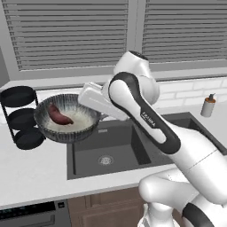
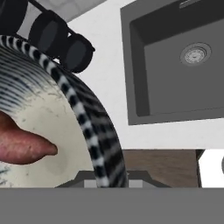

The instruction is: Pick the potato from the sink and place it in the bowl. Then pick the bowl and place it in the microwave. Then close the microwave door and press the start button.

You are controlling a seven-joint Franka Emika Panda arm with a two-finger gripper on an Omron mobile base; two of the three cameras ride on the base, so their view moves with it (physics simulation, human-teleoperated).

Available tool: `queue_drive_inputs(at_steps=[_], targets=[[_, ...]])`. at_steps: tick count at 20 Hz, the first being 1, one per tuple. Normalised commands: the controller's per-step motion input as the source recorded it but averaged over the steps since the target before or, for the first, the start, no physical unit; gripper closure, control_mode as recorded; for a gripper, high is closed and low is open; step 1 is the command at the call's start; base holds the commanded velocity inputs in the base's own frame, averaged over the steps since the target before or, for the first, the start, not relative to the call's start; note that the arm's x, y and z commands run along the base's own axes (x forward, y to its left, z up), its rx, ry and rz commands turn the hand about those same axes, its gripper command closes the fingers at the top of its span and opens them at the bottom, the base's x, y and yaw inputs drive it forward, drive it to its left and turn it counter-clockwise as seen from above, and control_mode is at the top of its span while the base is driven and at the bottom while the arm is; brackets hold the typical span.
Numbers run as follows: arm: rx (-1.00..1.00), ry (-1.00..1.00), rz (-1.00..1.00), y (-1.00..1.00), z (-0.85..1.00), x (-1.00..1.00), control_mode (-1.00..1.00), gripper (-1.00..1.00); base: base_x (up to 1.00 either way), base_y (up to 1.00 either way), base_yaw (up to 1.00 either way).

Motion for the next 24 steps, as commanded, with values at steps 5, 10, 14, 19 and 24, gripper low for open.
queue_drive_inputs(at_steps=[5,10,14,19,24], targets=[[0.00,0.01,-0.25,-0.91,0.38,0.02,-1.00,1.00,0.00,0.00,0.00],[0.00,0.00,-0.30,-0.70,0.54,-0.02,-1.00,1.00,0.00,0.00,0.00],[0.00,0.00,-0.26,-0.39,0.36,-0.11,-1.00,1.00,0.00,0.00,0.00],[0.01,0.00,-0.29,-0.47,0.16,-0.25,-1.00,1.00,0.00,0.00,0.00],[0.03,0.00,-0.29,-0.57,0.09,-0.29,-1.00,1.00,0.00,0.00,0.00]])
